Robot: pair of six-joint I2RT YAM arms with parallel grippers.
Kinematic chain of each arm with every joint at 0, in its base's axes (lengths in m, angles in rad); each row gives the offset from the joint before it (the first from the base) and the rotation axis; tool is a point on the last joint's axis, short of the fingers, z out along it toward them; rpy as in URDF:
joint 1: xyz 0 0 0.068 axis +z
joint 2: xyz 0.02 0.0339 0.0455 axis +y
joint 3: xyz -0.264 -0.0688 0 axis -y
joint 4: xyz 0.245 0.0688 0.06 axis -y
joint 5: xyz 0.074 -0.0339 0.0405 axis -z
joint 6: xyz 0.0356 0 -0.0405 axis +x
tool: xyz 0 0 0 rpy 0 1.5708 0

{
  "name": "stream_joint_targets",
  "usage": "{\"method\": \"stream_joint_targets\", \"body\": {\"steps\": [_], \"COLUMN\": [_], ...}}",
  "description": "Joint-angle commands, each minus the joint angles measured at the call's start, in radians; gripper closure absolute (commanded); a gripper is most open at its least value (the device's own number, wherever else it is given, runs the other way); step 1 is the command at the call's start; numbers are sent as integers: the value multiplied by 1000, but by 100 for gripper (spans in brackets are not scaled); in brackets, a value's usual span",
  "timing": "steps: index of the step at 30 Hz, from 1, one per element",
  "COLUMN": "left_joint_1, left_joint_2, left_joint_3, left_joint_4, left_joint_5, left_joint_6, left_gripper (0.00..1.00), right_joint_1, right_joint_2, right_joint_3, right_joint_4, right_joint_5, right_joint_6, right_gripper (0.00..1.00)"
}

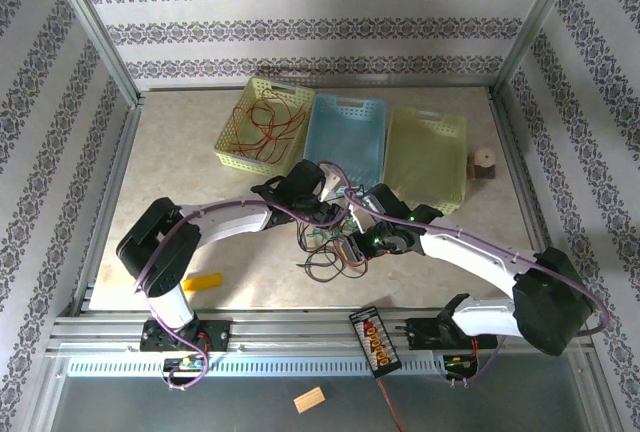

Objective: Untangle the cables

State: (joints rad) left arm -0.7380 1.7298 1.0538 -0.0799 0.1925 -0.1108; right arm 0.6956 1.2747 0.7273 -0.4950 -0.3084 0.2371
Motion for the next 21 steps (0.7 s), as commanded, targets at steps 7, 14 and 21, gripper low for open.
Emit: {"method": "stream_joint_targets", "body": {"steps": [7,14,21], "left_joint_1": [-17,-30,-34], "left_joint_2": [60,92,75], "left_joint_3": [62,97,88], "left_joint_4": [-79,-95,-143], "left_joint_5": [42,38,18], "left_joint_6": [59,79,112], "left_gripper": [33,33,32], "right_joint_1": [-56,-65,-32], "right_joint_2": [66,156,312], "right_joint_3": [85,162,198], "right_joint_4": [-150,-272,-224], "right_joint_5": [-59,18,126], "right_joint_6": [-8,-8,26], "right_gripper": [63,56,58]}}
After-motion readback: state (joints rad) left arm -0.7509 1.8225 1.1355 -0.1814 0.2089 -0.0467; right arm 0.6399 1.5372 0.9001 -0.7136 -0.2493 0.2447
